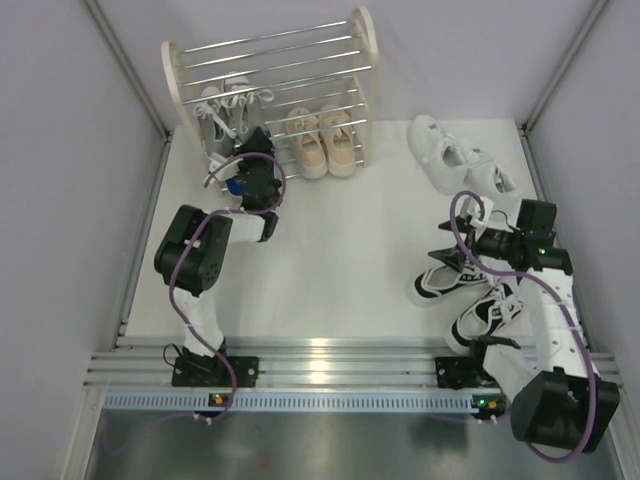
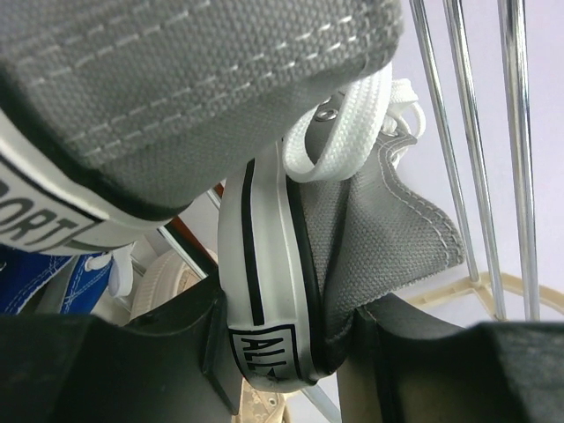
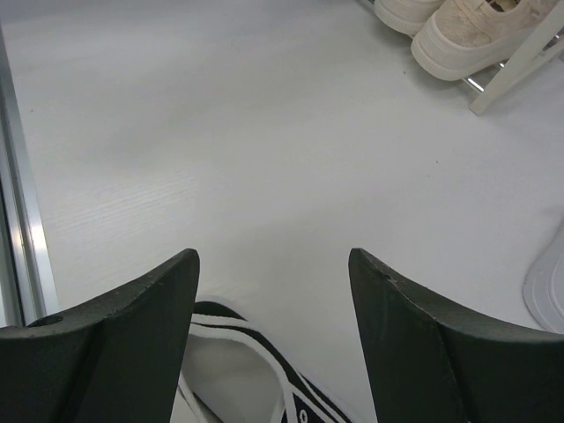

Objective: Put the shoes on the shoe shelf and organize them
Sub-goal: Adjust the shoe at the shoe shelf.

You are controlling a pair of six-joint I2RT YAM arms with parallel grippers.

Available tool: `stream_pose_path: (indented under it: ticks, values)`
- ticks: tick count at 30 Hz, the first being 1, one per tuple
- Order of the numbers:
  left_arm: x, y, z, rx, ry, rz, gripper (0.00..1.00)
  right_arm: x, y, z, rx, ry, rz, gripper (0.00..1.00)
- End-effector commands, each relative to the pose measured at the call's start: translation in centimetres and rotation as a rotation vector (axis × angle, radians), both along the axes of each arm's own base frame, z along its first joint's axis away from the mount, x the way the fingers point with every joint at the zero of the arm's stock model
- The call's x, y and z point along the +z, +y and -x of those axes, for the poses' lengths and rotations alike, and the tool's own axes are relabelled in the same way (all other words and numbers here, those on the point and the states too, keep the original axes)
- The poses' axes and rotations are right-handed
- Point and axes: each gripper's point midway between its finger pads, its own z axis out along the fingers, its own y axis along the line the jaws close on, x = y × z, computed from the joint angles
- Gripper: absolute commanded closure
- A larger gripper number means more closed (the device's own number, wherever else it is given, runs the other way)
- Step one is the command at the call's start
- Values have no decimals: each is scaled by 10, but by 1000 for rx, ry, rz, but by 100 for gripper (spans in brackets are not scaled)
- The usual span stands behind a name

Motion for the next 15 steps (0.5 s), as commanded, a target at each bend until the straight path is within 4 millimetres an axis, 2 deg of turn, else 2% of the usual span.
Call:
stream_pose_path:
  ticks: [1,5,10,15]
  values:
    - [93,20,36,38,-438,229,97,19,1,1,32,-77,-24,31]
    - [90,17,36,31,-437,245,96,20,1,2,34,-81,-26,31]
    - [98,8,34,4,-450,245,97,21,0,2,31,-84,-28,31]
    - [98,-1,30,-33,-440,256,96,22,-1,3,32,-87,-29,31]
